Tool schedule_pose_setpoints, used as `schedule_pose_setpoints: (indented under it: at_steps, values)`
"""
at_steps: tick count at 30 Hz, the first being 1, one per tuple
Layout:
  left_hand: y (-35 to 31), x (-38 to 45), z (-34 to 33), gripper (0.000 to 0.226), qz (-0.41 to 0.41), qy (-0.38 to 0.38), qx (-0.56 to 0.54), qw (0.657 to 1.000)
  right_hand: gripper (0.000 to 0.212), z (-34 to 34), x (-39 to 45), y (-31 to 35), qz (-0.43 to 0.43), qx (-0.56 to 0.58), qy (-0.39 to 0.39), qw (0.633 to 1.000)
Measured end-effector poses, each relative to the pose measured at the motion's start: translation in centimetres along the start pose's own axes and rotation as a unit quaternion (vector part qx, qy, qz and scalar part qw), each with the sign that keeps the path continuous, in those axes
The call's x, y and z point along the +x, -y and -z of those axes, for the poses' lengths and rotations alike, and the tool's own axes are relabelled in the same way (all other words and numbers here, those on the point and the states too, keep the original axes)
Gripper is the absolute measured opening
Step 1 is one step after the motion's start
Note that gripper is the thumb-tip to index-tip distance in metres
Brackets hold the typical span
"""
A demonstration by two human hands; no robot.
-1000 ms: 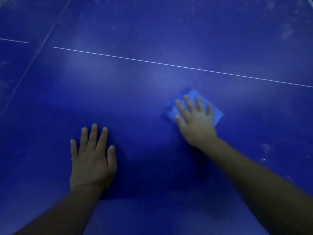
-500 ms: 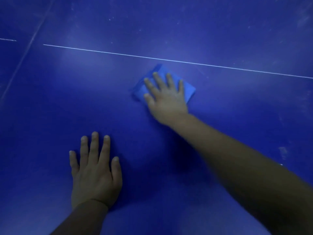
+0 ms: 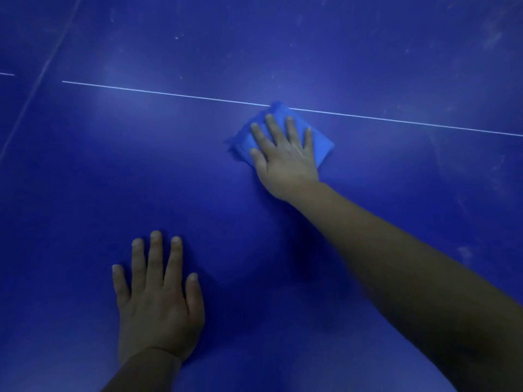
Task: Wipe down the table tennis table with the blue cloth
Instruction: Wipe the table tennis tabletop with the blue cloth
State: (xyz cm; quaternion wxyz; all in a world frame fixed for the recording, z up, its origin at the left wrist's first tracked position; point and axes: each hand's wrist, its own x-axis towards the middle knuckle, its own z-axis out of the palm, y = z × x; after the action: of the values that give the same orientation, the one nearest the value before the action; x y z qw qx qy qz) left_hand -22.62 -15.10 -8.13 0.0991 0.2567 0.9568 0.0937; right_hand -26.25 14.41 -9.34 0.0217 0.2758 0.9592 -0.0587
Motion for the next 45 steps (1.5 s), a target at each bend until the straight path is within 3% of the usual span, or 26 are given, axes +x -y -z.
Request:
schedule_pose_setpoints:
  at_steps: [2,4,6,8,9,11,14,16,17,19,21,23,25,27,29,30,32,34,35,37,39,41,42,45]
  values:
    - [0.1,0.0,0.1,0.068,0.001,0.000,0.000,1.000,0.058,0.7,0.9,-3.2,-0.011,-0.021,0.002,1.000]
    - [0.0,0.0,0.2,0.069,0.003,0.003,0.000,1.000,0.058,1.5,0.9,-9.6,-0.179,-0.045,-0.039,0.982]
    - [-0.2,0.1,0.3,0.068,0.005,0.006,-0.003,1.000,0.061,2.8,0.1,-15.8,-0.381,0.008,-0.046,0.923]
    - [-0.1,0.0,0.4,0.068,0.003,0.011,-0.004,1.000,0.063,3.4,-0.7,-17.3,-0.484,0.057,-0.033,0.873]
    - [-0.1,0.1,0.4,0.068,0.003,0.011,-0.004,1.000,0.063,3.2,-0.6,-16.3,-0.479,0.049,-0.038,0.875]
    - [-0.1,0.1,0.4,0.070,0.005,0.008,-0.002,1.000,0.063,2.3,-0.2,-11.8,-0.380,0.026,-0.053,0.923]
    - [-0.1,0.2,0.2,0.070,0.006,0.008,0.002,1.000,0.064,0.1,-1.0,-3.4,-0.096,-0.011,-0.025,0.995]
    - [-0.1,0.2,0.0,0.070,0.007,0.011,0.005,1.000,0.066,0.1,-2.0,-2.7,0.024,-0.009,0.018,0.999]
    - [0.0,0.2,0.0,0.070,0.007,0.012,0.006,1.000,0.065,0.6,-1.6,-4.9,0.019,-0.015,0.016,1.000]
    - [0.0,0.3,0.1,0.070,0.006,0.010,0.006,1.000,0.061,1.6,-0.8,-11.6,-0.113,-0.042,-0.016,0.993]
    - [0.0,0.2,0.1,0.070,0.006,0.013,0.007,1.000,0.062,3.3,-0.7,-18.6,-0.297,-0.009,-0.013,0.955]
    - [0.0,0.2,0.1,0.070,0.006,0.012,0.005,1.000,0.064,4.2,-1.1,-20.8,-0.391,0.042,-0.017,0.919]
    - [0.0,0.1,0.1,0.071,0.006,0.008,0.004,1.000,0.063,3.1,-2.0,-17.7,-0.322,0.015,-0.016,0.947]
    - [-0.1,0.1,0.2,0.071,0.009,0.005,0.004,1.000,0.062,1.4,-3.6,-13.2,-0.137,-0.010,-0.005,0.991]
    - [-0.1,0.1,0.1,0.070,0.009,0.002,0.002,1.000,0.063,0.7,-4.8,-11.4,0.031,-0.030,0.031,0.999]
    - [-0.1,0.1,0.1,0.070,0.008,0.000,0.001,1.000,0.064,1.2,-4.3,-12.5,0.043,-0.036,0.032,0.998]
    - [-0.2,0.2,0.1,0.070,0.007,-0.001,0.002,1.000,0.061,2.4,-2.6,-16.7,-0.106,-0.049,0.004,0.993]
    - [-0.1,0.2,0.0,0.070,0.004,0.002,0.005,1.000,0.061,3.8,-1.3,-20.4,-0.306,0.015,-0.016,0.952]
    - [0.0,0.2,0.0,0.070,0.003,0.003,0.008,1.000,0.062,3.9,-1.2,-20.4,-0.363,0.039,-0.023,0.931]
    - [0.1,0.1,-0.1,0.070,0.003,0.003,0.010,1.000,0.062,2.8,-1.7,-17.1,-0.315,0.010,-0.038,0.948]
    - [-0.1,0.1,0.0,0.070,0.009,0.005,0.015,1.000,0.062,1.0,-3.0,-12.5,-0.116,-0.011,-0.026,0.993]
    - [-0.2,0.1,0.1,0.071,0.011,0.009,0.015,1.000,0.063,0.5,-4.2,-11.1,0.050,-0.037,0.015,0.998]
    - [-0.2,0.1,0.2,0.071,0.009,0.012,0.014,1.000,0.064,1.1,-3.8,-12.5,0.057,-0.043,0.018,0.997]
    - [-0.3,0.1,0.4,0.073,0.012,0.017,0.012,1.000,0.060,3.1,-2.2,-20.4,-0.152,-0.044,-0.010,0.987]
